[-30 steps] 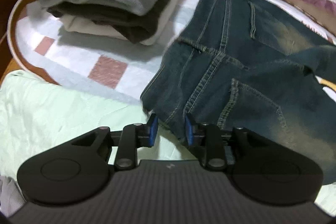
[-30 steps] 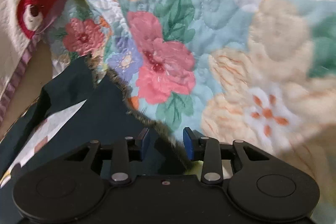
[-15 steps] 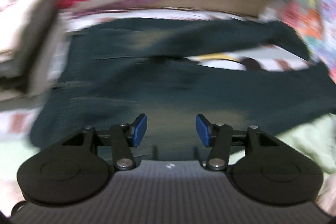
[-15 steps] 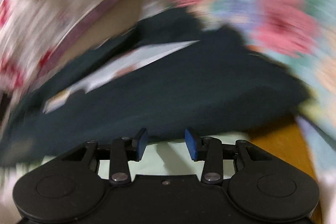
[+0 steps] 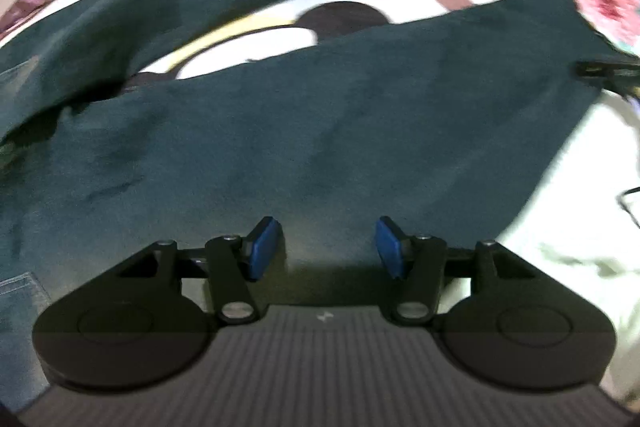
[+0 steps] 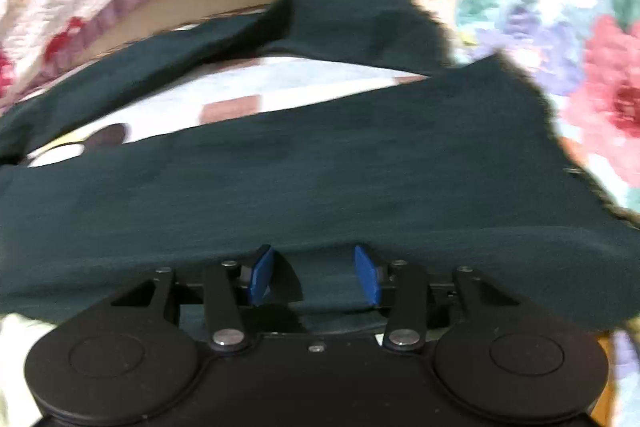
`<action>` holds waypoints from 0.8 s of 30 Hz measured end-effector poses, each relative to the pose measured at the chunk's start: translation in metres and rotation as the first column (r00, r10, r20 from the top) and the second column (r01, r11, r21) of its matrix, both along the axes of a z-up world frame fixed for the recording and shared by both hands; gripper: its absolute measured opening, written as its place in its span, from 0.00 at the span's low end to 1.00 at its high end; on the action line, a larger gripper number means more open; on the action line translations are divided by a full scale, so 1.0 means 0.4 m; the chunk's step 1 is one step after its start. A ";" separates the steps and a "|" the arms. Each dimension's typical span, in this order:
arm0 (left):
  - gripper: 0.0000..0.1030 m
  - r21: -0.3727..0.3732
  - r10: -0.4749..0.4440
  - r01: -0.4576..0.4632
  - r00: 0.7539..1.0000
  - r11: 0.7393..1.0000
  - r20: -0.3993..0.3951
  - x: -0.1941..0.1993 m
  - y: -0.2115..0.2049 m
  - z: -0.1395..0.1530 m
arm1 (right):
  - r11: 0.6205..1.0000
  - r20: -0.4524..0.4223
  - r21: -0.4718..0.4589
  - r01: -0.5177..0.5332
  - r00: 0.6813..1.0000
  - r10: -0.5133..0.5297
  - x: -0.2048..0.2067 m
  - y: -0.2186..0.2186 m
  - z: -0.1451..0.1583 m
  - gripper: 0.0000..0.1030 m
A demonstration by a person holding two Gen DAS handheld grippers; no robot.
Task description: Fold clothes
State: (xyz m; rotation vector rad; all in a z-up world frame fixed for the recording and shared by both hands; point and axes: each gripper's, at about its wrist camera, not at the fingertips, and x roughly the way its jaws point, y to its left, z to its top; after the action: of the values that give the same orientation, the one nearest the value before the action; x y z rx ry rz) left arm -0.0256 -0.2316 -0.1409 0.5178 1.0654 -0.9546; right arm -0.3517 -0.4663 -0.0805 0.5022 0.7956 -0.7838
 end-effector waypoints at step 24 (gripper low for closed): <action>0.55 -0.004 0.111 -0.111 0.993 0.994 -0.028 0.065 0.032 -0.012 | 0.937 0.423 0.112 0.332 0.837 -0.347 -0.277 -0.114 -0.004 0.06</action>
State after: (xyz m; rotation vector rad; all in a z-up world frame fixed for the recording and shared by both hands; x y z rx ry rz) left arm 0.0004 -0.2189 -0.1456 0.4375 1.1048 -0.8686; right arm -0.4624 -0.5119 -0.0822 0.8330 0.2982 -0.9412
